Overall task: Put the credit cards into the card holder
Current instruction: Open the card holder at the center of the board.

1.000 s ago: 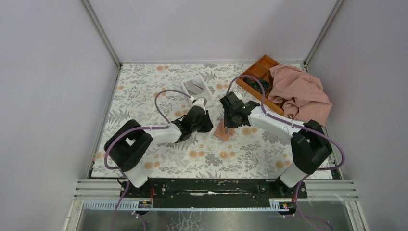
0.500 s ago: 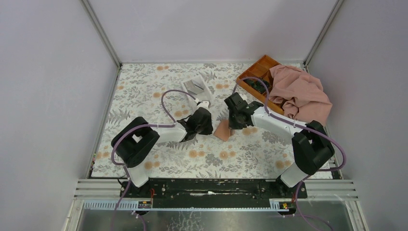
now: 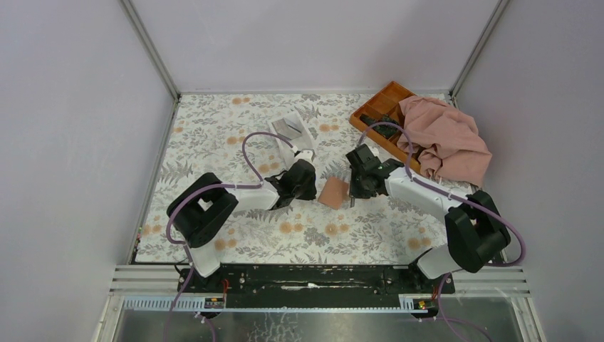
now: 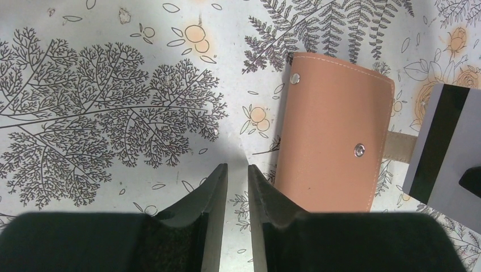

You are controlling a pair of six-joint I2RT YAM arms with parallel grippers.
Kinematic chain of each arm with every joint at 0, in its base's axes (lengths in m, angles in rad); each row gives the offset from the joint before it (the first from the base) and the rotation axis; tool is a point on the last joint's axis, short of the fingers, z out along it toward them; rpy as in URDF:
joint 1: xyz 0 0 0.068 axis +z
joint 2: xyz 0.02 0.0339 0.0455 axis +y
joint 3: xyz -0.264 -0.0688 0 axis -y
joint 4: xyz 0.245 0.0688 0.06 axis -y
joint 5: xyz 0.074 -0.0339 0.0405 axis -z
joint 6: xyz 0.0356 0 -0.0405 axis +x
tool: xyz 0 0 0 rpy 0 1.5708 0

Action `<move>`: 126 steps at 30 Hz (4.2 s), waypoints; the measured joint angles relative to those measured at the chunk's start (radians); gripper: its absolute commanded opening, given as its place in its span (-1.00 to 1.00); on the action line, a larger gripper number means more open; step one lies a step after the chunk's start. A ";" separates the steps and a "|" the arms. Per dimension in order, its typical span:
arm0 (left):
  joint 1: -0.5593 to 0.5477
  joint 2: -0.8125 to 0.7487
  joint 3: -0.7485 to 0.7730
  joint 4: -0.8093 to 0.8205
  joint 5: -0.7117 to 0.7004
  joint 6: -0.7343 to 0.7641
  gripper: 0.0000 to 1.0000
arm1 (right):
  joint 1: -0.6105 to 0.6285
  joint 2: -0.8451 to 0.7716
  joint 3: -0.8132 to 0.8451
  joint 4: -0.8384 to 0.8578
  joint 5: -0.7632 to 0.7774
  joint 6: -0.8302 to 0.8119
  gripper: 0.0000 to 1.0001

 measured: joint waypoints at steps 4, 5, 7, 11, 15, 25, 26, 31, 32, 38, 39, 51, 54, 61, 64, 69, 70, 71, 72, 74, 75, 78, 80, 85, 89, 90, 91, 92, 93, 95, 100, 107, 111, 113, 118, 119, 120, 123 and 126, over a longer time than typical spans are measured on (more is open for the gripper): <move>0.000 0.000 0.000 0.000 0.000 0.000 -0.50 | -0.014 -0.026 -0.031 0.022 -0.021 0.007 -1.00; 0.000 0.000 0.000 0.000 0.000 0.000 -0.50 | -0.018 -0.031 -0.037 0.027 -0.026 0.009 -1.00; 0.000 0.000 0.000 0.000 0.000 0.000 -0.51 | -0.027 -0.039 -0.052 0.041 -0.041 0.014 -1.00; 0.000 0.000 -0.002 0.001 0.001 0.000 -0.52 | -0.050 -0.063 -0.083 0.069 -0.072 0.026 -1.00; 0.000 0.000 -0.003 0.003 0.001 0.000 -0.54 | -0.066 -0.075 -0.113 0.104 -0.110 0.039 -1.00; 0.000 0.000 -0.008 0.009 0.001 0.000 -0.58 | -0.097 -0.087 -0.196 0.214 -0.211 0.082 -1.00; 0.000 0.000 -0.008 0.010 0.001 0.000 -0.60 | -0.103 -0.093 -0.206 0.227 -0.224 0.088 -1.00; 0.000 0.000 -0.010 0.013 0.002 0.000 -0.65 | -0.124 -0.108 -0.241 0.271 -0.258 0.114 -1.00; 0.000 0.000 -0.010 0.013 0.002 0.000 -0.66 | -0.127 -0.110 -0.247 0.281 -0.266 0.118 -1.00; 0.000 0.000 -0.012 0.016 0.005 0.000 -0.68 | -0.143 -0.122 -0.280 0.330 -0.299 0.146 -1.00; 0.000 0.000 -0.013 0.016 0.005 0.000 -0.68 | -0.147 -0.124 -0.286 0.341 -0.306 0.150 -1.00; -0.001 0.002 -0.015 0.023 0.005 0.000 -0.72 | -0.172 -0.147 -0.325 0.414 -0.356 0.192 -1.00; -0.001 0.003 -0.015 0.026 0.005 -0.001 -0.72 | -0.175 -0.148 -0.331 0.426 -0.362 0.199 -1.00; -0.003 0.007 -0.015 0.035 0.005 0.000 -0.74 | -0.180 -0.148 -0.353 0.464 -0.382 0.221 -1.00; -0.004 0.007 -0.018 0.040 0.004 0.000 -0.76 | -0.182 -0.148 -0.367 0.483 -0.383 0.232 -1.00; -0.004 0.007 -0.025 0.052 0.004 0.000 -0.78 | -0.190 -0.148 -0.395 0.526 -0.390 0.258 -1.00; -0.004 0.007 -0.026 0.056 0.004 0.000 -0.79 | -0.192 -0.148 -0.404 0.538 -0.392 0.265 -1.00; -0.004 0.007 -0.027 0.060 0.004 -0.001 -0.79 | -0.193 -0.148 -0.413 0.550 -0.396 0.272 -1.00; -0.004 0.007 -0.030 0.064 0.004 -0.001 -0.79 | -0.195 -0.148 -0.423 0.562 -0.400 0.280 -1.00; -0.004 0.007 -0.032 0.068 0.004 0.000 -0.80 | -0.198 -0.148 -0.439 0.583 -0.406 0.293 -1.00; -0.004 0.007 -0.033 0.070 0.004 0.000 -0.80 | -0.199 -0.148 -0.445 0.591 -0.408 0.299 -1.00; -0.004 0.006 -0.037 0.077 0.004 -0.001 -0.80 | -0.204 -0.156 -0.464 0.623 -0.410 0.317 -1.00; -0.004 0.006 -0.037 0.078 0.004 -0.001 -0.80 | -0.208 -0.166 -0.474 0.637 -0.411 0.326 -1.00; -0.005 0.006 -0.041 0.085 0.004 -0.001 -0.81 | -0.215 -0.182 -0.490 0.658 -0.427 0.341 -1.00; -0.005 0.006 -0.042 0.087 0.004 -0.001 -0.82 | -0.217 -0.190 -0.492 0.665 -0.434 0.348 -1.00; -0.005 0.006 -0.042 0.087 0.004 -0.001 -0.82 | -0.219 -0.191 -0.493 0.669 -0.435 0.349 -1.00; -0.005 0.006 -0.042 0.087 0.004 -0.001 -0.82 | -0.219 -0.192 -0.494 0.673 -0.435 0.351 -1.00; -0.005 0.006 -0.042 0.087 0.004 -0.001 -0.82 | -0.220 -0.193 -0.494 0.674 -0.435 0.352 -1.00; -0.005 0.006 -0.042 0.087 0.004 -0.001 -0.82 | -0.220 -0.193 -0.494 0.674 -0.435 0.352 -1.00; -0.005 0.006 -0.042 0.088 0.003 -0.001 -0.82 | -0.221 -0.194 -0.495 0.675 -0.437 0.353 -1.00; -0.005 0.006 -0.042 0.088 0.004 -0.001 -0.83 | -0.223 -0.194 -0.505 0.697 -0.450 0.358 -1.00; -0.006 0.006 -0.042 0.088 0.004 -0.001 -0.84 | -0.226 -0.177 -0.523 0.748 -0.458 0.372 -1.00; -0.006 0.006 -0.042 0.088 0.004 -0.001 -0.85 | -0.226 -0.162 -0.531 0.772 -0.460 0.380 -1.00; -0.007 0.006 -0.042 0.088 0.004 -0.001 -0.86 | -0.226 -0.158 -0.536 0.785 -0.460 0.385 -1.00; -0.011 0.007 -0.042 0.088 0.002 -0.002 -0.88 | -0.226 -0.145 -0.548 0.813 -0.460 0.396 -1.00; -0.011 0.007 -0.042 0.088 0.002 -0.002 -0.88 | -0.226 -0.144 -0.552 0.820 -0.460 0.399 -1.00; -0.012 0.007 -0.042 0.088 0.001 -0.002 -0.88 | -0.226 -0.143 -0.555 0.827 -0.460 0.401 -1.00; -0.012 0.007 -0.042 0.088 0.001 -0.002 -0.90 | -0.226 -0.134 -0.566 0.851 -0.460 0.410 -1.00; -0.014 0.008 -0.042 0.090 0.001 -0.002 -0.91 | -0.226 -0.131 -0.581 0.876 -0.460 0.420 -1.00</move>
